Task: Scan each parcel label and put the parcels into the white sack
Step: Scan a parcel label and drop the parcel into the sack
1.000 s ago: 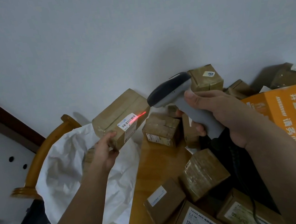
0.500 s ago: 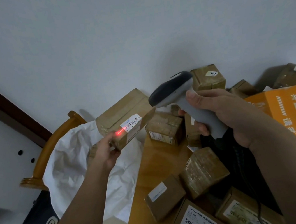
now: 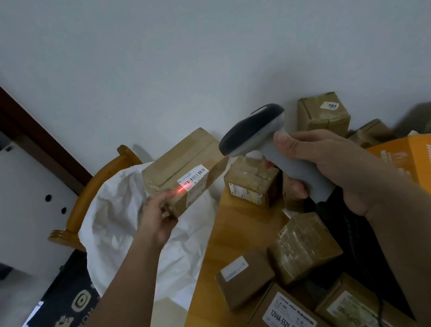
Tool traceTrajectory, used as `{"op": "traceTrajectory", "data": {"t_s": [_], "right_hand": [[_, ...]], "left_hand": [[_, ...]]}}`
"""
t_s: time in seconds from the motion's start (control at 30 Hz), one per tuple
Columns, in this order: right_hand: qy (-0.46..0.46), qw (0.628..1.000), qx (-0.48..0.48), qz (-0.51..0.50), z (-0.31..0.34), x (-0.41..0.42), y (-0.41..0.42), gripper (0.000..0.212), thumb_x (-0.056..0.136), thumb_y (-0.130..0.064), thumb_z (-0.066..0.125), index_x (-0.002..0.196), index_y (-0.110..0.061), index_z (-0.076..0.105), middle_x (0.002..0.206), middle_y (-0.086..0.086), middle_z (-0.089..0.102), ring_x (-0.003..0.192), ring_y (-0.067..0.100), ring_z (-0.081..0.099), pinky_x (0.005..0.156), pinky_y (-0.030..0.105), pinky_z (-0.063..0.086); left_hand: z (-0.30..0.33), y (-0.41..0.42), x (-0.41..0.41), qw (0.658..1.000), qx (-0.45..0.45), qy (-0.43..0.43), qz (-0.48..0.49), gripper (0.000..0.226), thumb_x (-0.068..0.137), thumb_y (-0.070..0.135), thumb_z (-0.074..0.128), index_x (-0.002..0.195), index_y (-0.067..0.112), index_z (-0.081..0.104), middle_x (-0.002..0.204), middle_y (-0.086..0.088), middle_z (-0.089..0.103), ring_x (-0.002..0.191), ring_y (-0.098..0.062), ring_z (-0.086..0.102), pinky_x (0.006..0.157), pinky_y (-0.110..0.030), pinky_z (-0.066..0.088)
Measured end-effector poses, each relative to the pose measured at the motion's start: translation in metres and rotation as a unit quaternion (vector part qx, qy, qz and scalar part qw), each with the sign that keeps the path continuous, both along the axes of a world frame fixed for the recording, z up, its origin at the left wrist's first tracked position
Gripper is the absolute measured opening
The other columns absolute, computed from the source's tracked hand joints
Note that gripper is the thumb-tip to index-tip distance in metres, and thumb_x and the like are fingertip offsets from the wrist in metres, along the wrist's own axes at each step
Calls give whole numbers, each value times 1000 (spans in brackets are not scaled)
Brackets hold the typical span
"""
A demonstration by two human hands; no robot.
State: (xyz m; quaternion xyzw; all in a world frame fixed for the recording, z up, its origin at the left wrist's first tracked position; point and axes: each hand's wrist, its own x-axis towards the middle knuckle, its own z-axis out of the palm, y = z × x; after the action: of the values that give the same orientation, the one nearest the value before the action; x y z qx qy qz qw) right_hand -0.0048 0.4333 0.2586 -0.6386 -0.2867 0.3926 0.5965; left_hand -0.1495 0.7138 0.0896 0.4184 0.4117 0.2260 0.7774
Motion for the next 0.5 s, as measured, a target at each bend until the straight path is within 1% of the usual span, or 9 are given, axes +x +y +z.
{"op": "traceTrajectory", "data": {"t_s": [0.03, 0.1, 0.17, 0.23, 0.27, 0.3, 0.37, 0.43, 0.5], "right_hand": [[1, 1000, 0, 3, -1, -1, 2, 47, 78, -45, 53, 99, -4, 61, 51, -8, 59, 42, 12, 47, 41, 18, 41], [11, 1000, 0, 7, -3, -2, 7, 50, 77, -46, 54, 102, -4, 61, 50, -7, 59, 41, 11, 47, 40, 18, 41], [30, 999, 3, 15, -7, -2, 14, 50, 79, -46, 54, 104, -3, 61, 51, -7, 60, 41, 10, 48, 40, 18, 41], [50, 999, 0, 14, -13, -1, 24, 48, 85, -46, 53, 105, -3, 62, 52, -7, 61, 41, 10, 48, 40, 19, 42], [63, 998, -7, 9, -18, 1, 31, 47, 89, -45, 53, 107, -3, 62, 52, -8, 61, 40, 10, 48, 40, 19, 42], [81, 997, -16, 7, -24, 3, 39, 45, 90, -43, 55, 110, -2, 61, 52, -8, 62, 40, 9, 47, 39, 19, 41], [126, 992, -25, 14, -39, 6, 56, 48, 86, -36, 64, 117, 0, 59, 61, -5, 67, 42, 8, 46, 40, 19, 42], [201, 979, -13, 26, -59, 9, 74, 52, 78, -27, 70, 120, 2, 57, 88, 6, 73, 45, 7, 47, 43, 18, 43], [300, 953, -5, 30, -82, 11, 94, 41, 80, -14, 67, 119, -2, 57, 109, 14, 70, 48, 6, 46, 45, 16, 43]], "left_hand": [[2, -3, -1, 1000, -1, -3, 6, 52, 71, 20, 77, 121, 16, 64, 118, -11, 69, 114, -30, 62, 101, -41, 49], [3, -2, -5, 999, 4, 8, 31, 31, 83, 13, 66, 114, 17, 63, 112, -10, 66, 105, -26, 61, 91, -36, 52], [2, 5, -7, 999, 9, 11, 53, 35, 83, 10, 66, 117, 13, 58, 111, -11, 65, 97, -23, 64, 74, -32, 56], [-3, 20, -10, 993, 39, 29, 109, 50, 74, 11, 77, 116, 6, 51, 109, -16, 64, 77, -19, 67, 62, -32, 58], [-8, 29, -13, 985, 71, 63, 146, 56, 68, 13, 83, 110, 5, 48, 106, -20, 62, 70, -17, 64, 64, -36, 59], [-14, 39, -15, 971, 110, 114, 178, 64, 62, 15, 88, 108, 7, 44, 109, -24, 59, 71, -18, 62, 73, -42, 59], [-24, 53, -22, 943, 173, 199, 205, 83, 53, 24, 92, 115, 14, 38, 115, -17, 54, 88, -23, 63, 84, -42, 57], [-39, 70, -30, 919, 208, 267, 204, 98, 39, 36, 91, 118, 21, 34, 122, -11, 49, 100, -30, 61, 87, -45, 56], [-53, 82, -35, 889, 245, 343, 181, 103, 44, 34, 91, 126, 17, 32, 130, -13, 40, 108, -36, 54, 92, -50, 52]]}}
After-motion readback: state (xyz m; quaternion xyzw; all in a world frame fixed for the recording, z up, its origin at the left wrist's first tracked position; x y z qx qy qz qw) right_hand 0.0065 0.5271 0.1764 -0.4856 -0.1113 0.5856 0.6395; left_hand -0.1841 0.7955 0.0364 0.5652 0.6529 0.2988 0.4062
